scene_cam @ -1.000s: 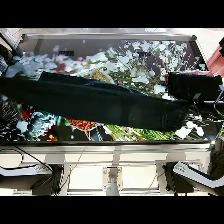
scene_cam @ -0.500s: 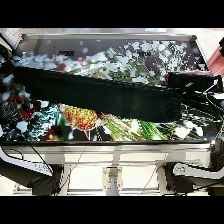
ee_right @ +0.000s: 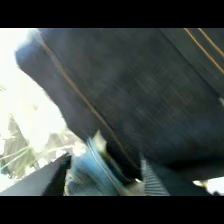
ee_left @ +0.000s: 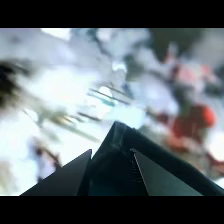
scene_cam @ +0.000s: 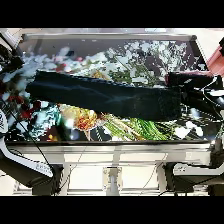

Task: Fold the clothes and pants, and hang the long-sleeved shirts on hangers.

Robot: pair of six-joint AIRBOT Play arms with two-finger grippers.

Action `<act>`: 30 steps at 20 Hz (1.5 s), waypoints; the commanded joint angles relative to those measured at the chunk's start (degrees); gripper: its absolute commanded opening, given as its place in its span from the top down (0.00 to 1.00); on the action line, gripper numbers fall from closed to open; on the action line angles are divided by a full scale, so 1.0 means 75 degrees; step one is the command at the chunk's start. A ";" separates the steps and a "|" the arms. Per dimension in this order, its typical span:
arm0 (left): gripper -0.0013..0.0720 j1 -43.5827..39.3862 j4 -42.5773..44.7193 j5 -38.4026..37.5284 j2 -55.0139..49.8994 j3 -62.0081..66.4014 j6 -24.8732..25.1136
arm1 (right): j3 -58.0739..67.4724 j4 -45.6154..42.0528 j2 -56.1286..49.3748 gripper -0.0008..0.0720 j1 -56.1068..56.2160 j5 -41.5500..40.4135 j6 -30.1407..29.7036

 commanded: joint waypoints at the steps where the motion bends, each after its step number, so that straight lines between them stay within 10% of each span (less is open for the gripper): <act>1: 0.39 -0.0006 0.0242 -0.0501 0.0117 0.0239 0.0090 | 0.0924 -0.1023 0.0047 0.25 0.0012 0.1122 -0.0055; 5: 0.39 0.0621 0.0481 -0.2349 0.0347 0.0242 0.0405 | 0.1856 -0.2961 0.0516 0.25 0.0012 0.2771 -0.0023; 8: 0.08 0.1428 -0.0487 -0.3736 0.0219 0.0242 0.0685 | 0.1915 -0.3369 0.1105 0.26 0.0012 0.3328 -0.0015; 12: 0.08 0.2605 -0.3398 -0.5082 -0.0373 0.0242 0.1067 | 0.1915 -0.3302 0.1571 0.26 0.0122 0.4109 -0.0020; 16: 0.11 0.2981 -0.3719 -0.6035 -0.1008 0.0242 0.1061 | 0.1915 -0.3191 0.1644 0.26 0.0478 0.4223 0.0102; 30: 0.11 0.2544 -0.3002 -0.5301 -0.1845 0.0242 0.1212 | 0.1915 -0.3220 0.1641 0.26 0.1638 0.3689 0.0388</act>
